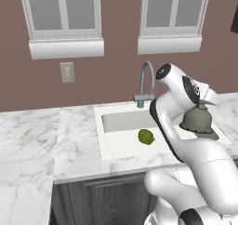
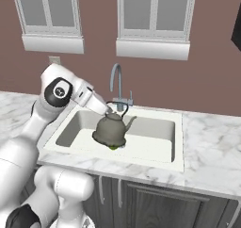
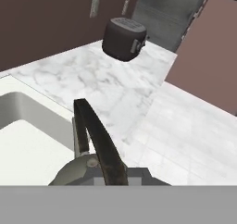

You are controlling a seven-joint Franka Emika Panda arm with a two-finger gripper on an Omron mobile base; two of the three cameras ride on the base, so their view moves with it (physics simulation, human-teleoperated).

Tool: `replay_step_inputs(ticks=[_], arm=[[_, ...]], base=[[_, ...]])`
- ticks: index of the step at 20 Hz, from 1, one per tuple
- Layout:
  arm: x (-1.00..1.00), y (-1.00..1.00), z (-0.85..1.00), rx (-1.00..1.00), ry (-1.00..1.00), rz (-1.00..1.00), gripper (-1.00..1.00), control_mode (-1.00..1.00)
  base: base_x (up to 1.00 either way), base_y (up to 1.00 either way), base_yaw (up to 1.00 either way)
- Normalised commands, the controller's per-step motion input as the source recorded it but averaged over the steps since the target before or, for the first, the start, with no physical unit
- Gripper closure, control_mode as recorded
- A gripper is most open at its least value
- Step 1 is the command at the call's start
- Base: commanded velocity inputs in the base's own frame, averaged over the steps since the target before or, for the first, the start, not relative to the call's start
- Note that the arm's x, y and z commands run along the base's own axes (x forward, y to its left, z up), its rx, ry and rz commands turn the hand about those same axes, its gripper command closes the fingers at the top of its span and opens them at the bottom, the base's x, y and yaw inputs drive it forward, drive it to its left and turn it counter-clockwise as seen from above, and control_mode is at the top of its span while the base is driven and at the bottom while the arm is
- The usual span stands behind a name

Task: Open the cabinet, pick the kettle from the cabinet, and place it in the sink.

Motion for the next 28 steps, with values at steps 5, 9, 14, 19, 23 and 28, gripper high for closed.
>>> replay_step_inputs(ticks=[5, 9, 14, 19, 23, 28], arm=[[0.27, -0.06, -0.11, 0.05, 0.0, 0.0, 1.0, -1.0], [0.17, -0.15, -0.2, 0.0, 0.0, -0.02, 1.0, -1.0], [0.16, -0.26, -0.21, 0.0, 0.0, -0.06, 1.0, -1.0], [0.07, -0.2, -0.25, 0.0, 0.0, -0.08, 1.0, -1.0], [0.11, -0.13, -0.19, 0.0, -0.01, -0.06, 1.0, -1.0], [0.05, -0.09, -0.18, 0.0, -0.08, -0.03, 1.0, -1.0]], base=[[0.0, 0.0, 0.0], [0.0, 0.0, 0.0], [0.0, 0.0, 0.0], [0.0, 0.0, 0.0], [0.0, 0.0, 0.0], [0.0, 0.0, 0.0]])
